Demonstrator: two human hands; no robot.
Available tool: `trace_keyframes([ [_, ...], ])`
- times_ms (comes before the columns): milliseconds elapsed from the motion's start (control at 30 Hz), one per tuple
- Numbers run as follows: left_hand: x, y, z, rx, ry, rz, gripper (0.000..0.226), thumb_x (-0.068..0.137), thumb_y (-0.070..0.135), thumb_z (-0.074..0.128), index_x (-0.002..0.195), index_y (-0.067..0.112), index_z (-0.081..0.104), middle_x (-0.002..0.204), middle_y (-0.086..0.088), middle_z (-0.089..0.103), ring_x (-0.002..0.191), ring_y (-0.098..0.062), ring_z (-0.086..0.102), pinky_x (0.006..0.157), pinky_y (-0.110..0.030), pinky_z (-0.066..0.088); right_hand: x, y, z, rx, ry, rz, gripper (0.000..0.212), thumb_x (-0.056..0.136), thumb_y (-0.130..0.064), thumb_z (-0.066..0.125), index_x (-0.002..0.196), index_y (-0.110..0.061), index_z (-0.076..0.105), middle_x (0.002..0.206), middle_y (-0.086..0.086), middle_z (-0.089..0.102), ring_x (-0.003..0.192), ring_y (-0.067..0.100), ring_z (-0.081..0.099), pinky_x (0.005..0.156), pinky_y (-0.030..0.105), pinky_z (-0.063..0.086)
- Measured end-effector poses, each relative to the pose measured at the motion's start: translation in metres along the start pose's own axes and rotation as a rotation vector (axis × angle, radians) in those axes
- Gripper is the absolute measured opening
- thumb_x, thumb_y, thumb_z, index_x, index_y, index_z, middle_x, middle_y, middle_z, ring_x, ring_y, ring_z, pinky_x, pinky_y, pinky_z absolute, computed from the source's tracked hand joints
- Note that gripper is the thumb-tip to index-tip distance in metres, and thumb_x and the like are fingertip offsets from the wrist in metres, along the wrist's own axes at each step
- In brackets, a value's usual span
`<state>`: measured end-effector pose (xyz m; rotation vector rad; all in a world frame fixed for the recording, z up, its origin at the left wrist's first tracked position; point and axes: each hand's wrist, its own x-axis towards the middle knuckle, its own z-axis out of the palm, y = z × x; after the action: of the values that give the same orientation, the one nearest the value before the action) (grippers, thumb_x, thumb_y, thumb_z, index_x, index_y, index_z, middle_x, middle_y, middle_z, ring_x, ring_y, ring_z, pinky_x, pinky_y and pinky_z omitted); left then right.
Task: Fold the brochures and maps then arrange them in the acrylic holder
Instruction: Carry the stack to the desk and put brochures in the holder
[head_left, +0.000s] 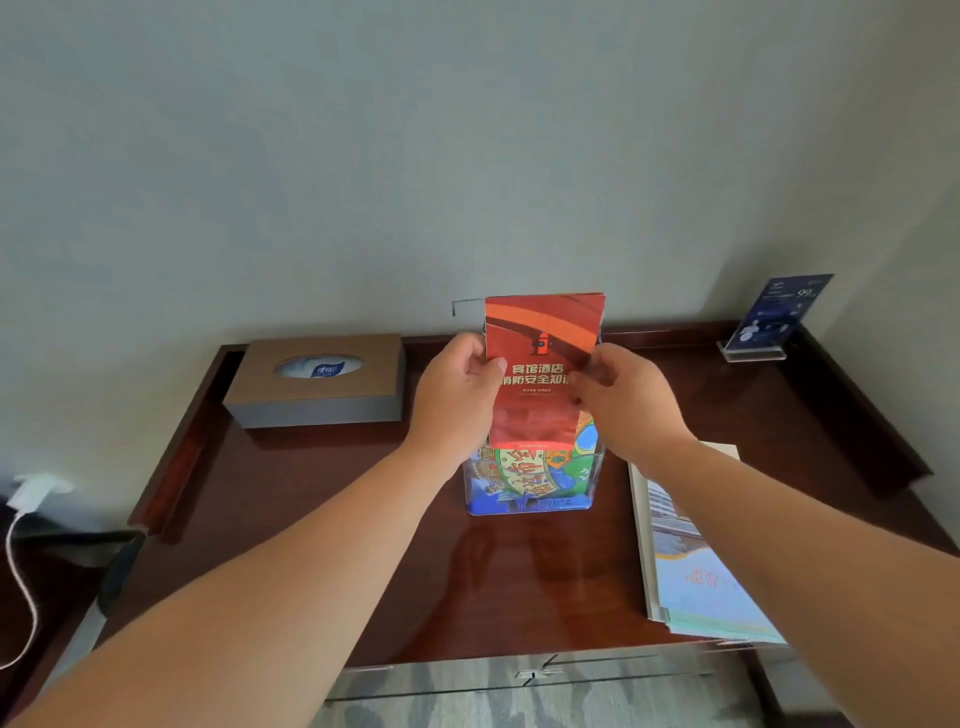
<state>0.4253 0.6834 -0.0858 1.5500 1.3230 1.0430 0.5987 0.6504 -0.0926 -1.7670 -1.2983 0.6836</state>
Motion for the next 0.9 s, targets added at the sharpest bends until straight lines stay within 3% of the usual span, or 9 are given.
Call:
trace_keyframes([
  [233,-0.009,-0.009,0.010,0.046,0.010,-0.028,0.010,0.094,0.017,0.057,0.088,0.009,0.059,0.089,-0.008,0.068,0.087,-0.027,0.064,0.085,-0.051,0.052,0.002,0.009,-0.003,-0.158,-0.050,-0.031,0.016,0.090,-0.018,0.058,0.098,-0.005,0.064,0.088,0.013,0.068,0.083,0.035,0.062,0.076,0.045,0.053],
  [333,-0.013,-0.019,0.016,0.062,0.011,-0.066,0.011,0.093,0.016,0.058,0.084,0.009,0.058,0.087,-0.011,0.068,0.086,-0.030,0.063,0.081,-0.049,0.050,-0.002,0.014,0.000,-0.195,-0.062,-0.005,0.017,0.090,-0.017,0.058,0.103,-0.010,0.067,0.094,0.009,0.069,0.087,0.031,0.062,0.080,0.042,0.052],
  [467,-0.018,-0.033,0.022,0.111,-0.022,-0.120,0.012,0.092,0.015,0.057,0.085,0.006,0.060,0.084,-0.012,0.068,0.083,-0.032,0.063,0.077,-0.046,0.050,-0.007,0.024,0.003,-0.307,-0.082,0.038,0.012,0.089,-0.017,0.057,0.094,-0.010,0.065,0.088,0.008,0.066,0.086,0.032,0.060,0.075,0.039,0.051],
  [567,-0.021,-0.041,0.023,0.154,0.018,-0.140,0.010,0.092,0.016,0.056,0.085,0.012,0.062,0.080,0.001,0.069,0.082,-0.020,0.065,0.074,-0.037,0.049,-0.007,0.030,0.006,-0.394,-0.147,0.072,0.014,0.093,-0.019,0.054,0.093,-0.010,0.064,0.093,0.009,0.066,0.087,0.031,0.062,0.078,0.042,0.054],
  [667,-0.020,-0.045,0.019,0.205,0.047,-0.130,0.012,0.094,0.018,0.054,0.086,0.012,0.060,0.081,0.003,0.069,0.081,-0.017,0.065,0.070,-0.036,0.050,-0.006,0.036,0.009,-0.403,-0.173,0.093,0.016,0.097,-0.024,0.053,0.102,-0.016,0.066,0.105,0.004,0.067,0.093,0.025,0.064,0.081,0.041,0.056],
  [900,-0.018,-0.043,0.020,0.206,0.085,-0.093,0.014,0.095,0.020,0.055,0.087,0.011,0.062,0.081,0.001,0.070,0.081,-0.019,0.066,0.073,-0.043,0.053,-0.002,0.045,0.014,-0.401,-0.134,0.084,0.011,0.098,-0.025,0.051,0.090,-0.023,0.059,0.097,0.000,0.065,0.084,0.020,0.063,0.067,0.031,0.054],
])
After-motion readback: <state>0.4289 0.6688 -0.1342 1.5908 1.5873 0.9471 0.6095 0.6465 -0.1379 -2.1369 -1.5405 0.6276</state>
